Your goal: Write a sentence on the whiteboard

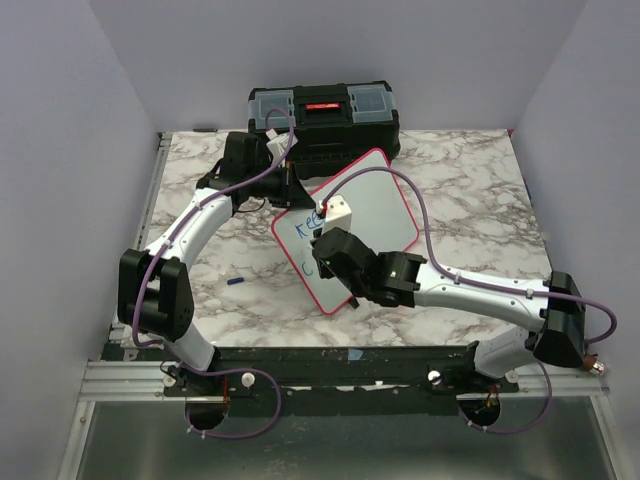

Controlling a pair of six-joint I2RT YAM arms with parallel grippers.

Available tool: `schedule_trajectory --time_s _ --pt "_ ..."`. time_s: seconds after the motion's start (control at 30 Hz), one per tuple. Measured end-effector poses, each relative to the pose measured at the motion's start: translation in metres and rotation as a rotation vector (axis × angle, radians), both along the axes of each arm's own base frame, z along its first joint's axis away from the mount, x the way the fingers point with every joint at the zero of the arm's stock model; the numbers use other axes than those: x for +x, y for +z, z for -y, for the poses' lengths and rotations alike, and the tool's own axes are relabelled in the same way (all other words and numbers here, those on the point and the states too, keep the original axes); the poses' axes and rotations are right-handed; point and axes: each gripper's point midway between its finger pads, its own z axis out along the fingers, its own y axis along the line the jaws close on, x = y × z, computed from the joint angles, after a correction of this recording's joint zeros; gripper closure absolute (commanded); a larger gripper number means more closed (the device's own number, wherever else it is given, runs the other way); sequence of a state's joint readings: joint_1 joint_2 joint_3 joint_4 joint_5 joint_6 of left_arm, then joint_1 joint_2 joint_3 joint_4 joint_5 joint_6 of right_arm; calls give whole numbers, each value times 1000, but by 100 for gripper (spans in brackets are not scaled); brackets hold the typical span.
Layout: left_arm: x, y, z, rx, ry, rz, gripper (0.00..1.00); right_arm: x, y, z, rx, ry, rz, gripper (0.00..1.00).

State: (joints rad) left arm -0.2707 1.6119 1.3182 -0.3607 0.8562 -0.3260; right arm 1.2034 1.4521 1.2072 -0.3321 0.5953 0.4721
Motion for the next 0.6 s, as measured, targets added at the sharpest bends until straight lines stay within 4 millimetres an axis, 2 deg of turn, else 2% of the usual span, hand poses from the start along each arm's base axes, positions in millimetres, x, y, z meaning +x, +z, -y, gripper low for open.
schedule_trajectory --time_s 0.23,0.5,0.6 --pt "0 0 0 0 0 0 100 5 -12 0 -39 -22 3 99" --pt "0 0 0 0 0 -1 100 6 -13 -3 -30 -23 7 99" --pt "0 0 0 1 1 0 100 5 -20 -1 -40 -24 0 99"
